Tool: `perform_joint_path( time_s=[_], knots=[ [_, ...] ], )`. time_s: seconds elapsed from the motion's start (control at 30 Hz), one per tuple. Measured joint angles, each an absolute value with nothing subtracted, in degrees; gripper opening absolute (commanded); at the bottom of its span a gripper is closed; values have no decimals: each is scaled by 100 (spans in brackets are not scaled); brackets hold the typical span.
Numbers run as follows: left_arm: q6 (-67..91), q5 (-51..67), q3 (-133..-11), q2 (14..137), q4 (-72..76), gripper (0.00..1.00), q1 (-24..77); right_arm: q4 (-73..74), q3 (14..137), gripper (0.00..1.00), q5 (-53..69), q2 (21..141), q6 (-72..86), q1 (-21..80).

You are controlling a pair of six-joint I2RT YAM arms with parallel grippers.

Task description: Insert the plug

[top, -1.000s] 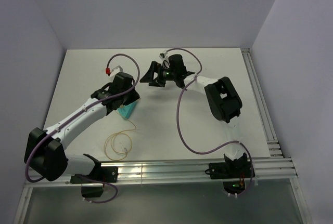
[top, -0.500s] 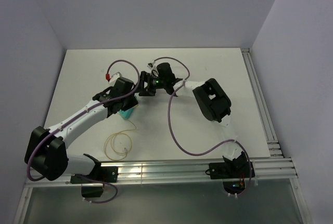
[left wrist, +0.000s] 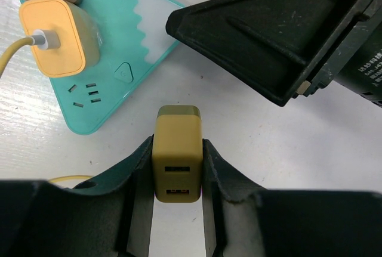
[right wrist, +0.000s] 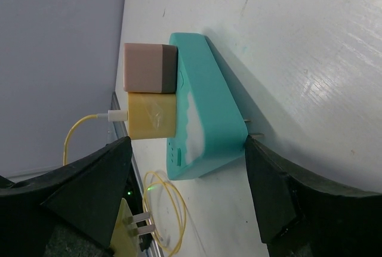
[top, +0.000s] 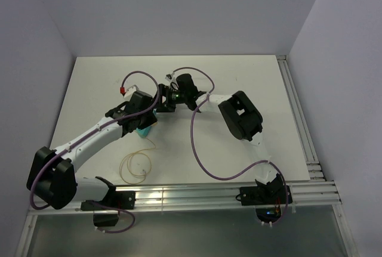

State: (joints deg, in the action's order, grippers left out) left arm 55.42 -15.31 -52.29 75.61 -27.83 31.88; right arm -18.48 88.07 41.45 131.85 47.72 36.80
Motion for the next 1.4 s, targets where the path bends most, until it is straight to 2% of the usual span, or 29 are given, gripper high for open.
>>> perform_joint_path(
  time_s=[0.67,1.03,1.13,1.17,1.33,1.37,1.4],
  knots=[
    [5542,-1612,-5196,7356,-2799,0,3173,-1865,8805,85,4010,13260,4794,3736],
    [5542,-1680,-5172,7172,-2818,0,3144,-1959,8807,75,4038,13482,4853,3774],
    [5542,-1678,-5168,7172,-2810,0,3133,-1992,8807,63,4027,13517,4858,3778],
    [5540,-1678,-5166,7172,-2810,0,3131,-1994,8807,56,4021,13531,4858,3776],
    [5540,-1673,-5155,7172,-2808,0,3120,-2099,8807,37,4047,13550,4917,3782],
    [5537,-1669,-5151,7172,-2801,0,3116,-2106,8807,25,4058,13550,4963,3782],
    [5540,-1660,-5140,7172,-2792,0,3114,-2104,8807,19,4053,13550,4965,3785]
  ],
)
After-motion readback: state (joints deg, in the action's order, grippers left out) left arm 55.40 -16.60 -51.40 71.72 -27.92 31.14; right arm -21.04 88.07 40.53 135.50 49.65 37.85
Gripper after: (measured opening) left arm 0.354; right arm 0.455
